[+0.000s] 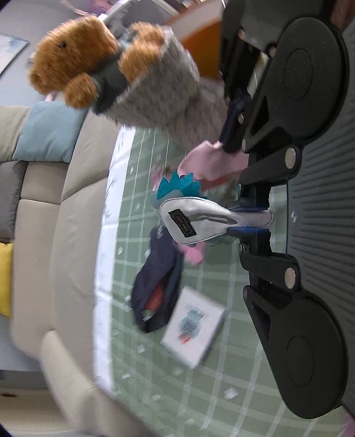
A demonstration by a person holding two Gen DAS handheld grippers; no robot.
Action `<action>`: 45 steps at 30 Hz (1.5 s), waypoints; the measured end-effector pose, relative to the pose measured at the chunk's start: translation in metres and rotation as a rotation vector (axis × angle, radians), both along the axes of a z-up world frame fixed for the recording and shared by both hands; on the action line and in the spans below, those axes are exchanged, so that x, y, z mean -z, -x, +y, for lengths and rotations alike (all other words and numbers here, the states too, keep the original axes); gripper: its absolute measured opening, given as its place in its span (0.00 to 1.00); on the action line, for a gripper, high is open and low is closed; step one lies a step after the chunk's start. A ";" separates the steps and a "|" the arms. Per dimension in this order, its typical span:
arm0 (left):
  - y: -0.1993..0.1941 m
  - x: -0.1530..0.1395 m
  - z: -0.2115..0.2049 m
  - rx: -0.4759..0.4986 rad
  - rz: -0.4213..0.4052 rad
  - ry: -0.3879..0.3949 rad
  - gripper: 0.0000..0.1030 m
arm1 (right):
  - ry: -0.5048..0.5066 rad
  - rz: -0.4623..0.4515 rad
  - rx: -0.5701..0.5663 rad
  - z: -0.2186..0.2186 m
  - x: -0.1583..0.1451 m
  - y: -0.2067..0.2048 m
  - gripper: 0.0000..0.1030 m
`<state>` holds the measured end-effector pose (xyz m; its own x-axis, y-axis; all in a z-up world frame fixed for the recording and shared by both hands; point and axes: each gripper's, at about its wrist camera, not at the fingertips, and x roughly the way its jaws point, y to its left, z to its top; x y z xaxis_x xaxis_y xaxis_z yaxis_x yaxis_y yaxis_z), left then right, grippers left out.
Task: Organize soft objects
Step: 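Grasp the white pouch with the left gripper while the right grasps the pink cloth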
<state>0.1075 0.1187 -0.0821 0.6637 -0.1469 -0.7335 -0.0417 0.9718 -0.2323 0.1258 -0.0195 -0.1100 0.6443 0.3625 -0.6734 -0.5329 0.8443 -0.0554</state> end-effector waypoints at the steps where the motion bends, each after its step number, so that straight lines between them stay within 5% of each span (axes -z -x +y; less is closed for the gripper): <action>1: 0.004 -0.001 -0.003 0.003 0.013 0.025 0.11 | 0.004 0.002 0.002 -0.005 -0.002 0.005 0.00; 10: 0.022 0.009 -0.046 0.090 0.129 -0.069 0.11 | 0.070 0.092 0.103 -0.063 0.003 0.028 0.00; 14: 0.028 0.016 -0.067 0.137 0.132 -0.179 0.11 | 0.051 0.161 0.126 -0.078 0.007 0.030 0.00; 18: 0.028 0.026 -0.073 0.159 0.155 -0.203 0.13 | 0.025 0.207 0.114 -0.081 0.014 0.031 0.00; 22: 0.027 0.030 -0.076 0.165 0.163 -0.207 0.27 | 0.008 0.260 0.106 -0.081 0.024 0.028 0.00; 26: 0.027 0.030 -0.078 0.177 0.152 -0.204 0.55 | -0.004 0.271 0.118 -0.084 0.022 0.026 0.07; 29: 0.029 0.024 -0.080 0.173 0.089 -0.217 0.68 | -0.032 0.245 0.140 -0.093 0.010 0.025 0.37; 30: 0.029 0.022 -0.080 0.179 0.067 -0.209 0.72 | -0.040 0.234 0.150 -0.097 0.006 0.024 0.41; 45: -0.004 0.054 -0.085 0.199 0.065 -0.221 0.73 | -0.053 0.286 0.182 -0.103 0.036 -0.002 0.48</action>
